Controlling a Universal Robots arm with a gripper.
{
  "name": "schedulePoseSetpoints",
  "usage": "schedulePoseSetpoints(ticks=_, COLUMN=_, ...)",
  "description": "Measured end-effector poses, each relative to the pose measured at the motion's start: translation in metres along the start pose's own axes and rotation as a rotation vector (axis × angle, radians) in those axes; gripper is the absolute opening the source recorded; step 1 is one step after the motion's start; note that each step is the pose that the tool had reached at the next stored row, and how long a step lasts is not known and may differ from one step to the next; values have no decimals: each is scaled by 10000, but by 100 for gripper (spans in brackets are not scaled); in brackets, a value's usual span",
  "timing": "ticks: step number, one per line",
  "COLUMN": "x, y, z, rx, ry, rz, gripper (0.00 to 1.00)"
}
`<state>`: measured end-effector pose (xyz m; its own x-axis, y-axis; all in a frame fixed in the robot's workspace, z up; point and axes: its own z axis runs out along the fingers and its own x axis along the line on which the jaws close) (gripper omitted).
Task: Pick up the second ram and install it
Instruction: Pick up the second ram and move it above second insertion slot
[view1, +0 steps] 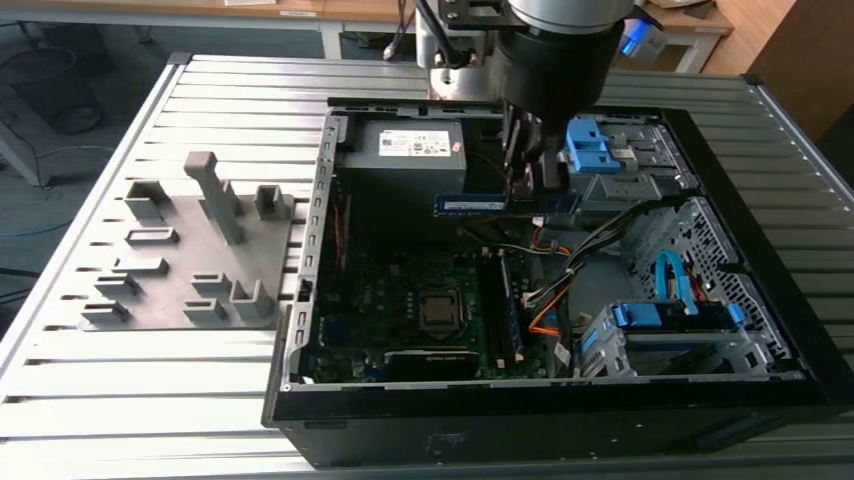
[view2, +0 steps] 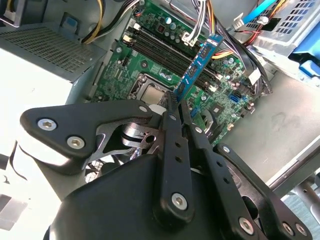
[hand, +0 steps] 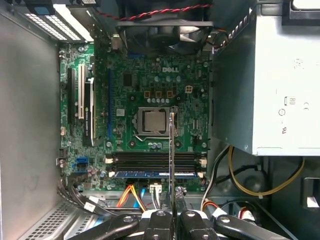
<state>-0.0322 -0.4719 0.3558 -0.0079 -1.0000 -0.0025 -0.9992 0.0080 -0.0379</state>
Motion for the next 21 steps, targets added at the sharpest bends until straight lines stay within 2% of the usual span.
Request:
schedulePoseSetpoints(ticks=16, x=54, y=8, z=90, rx=0, ry=0, rz=0, gripper=14)
schedulePoseSetpoints(ticks=21, x=79, y=12, z=145, rx=0, ry=1, rz=-1, gripper=14)
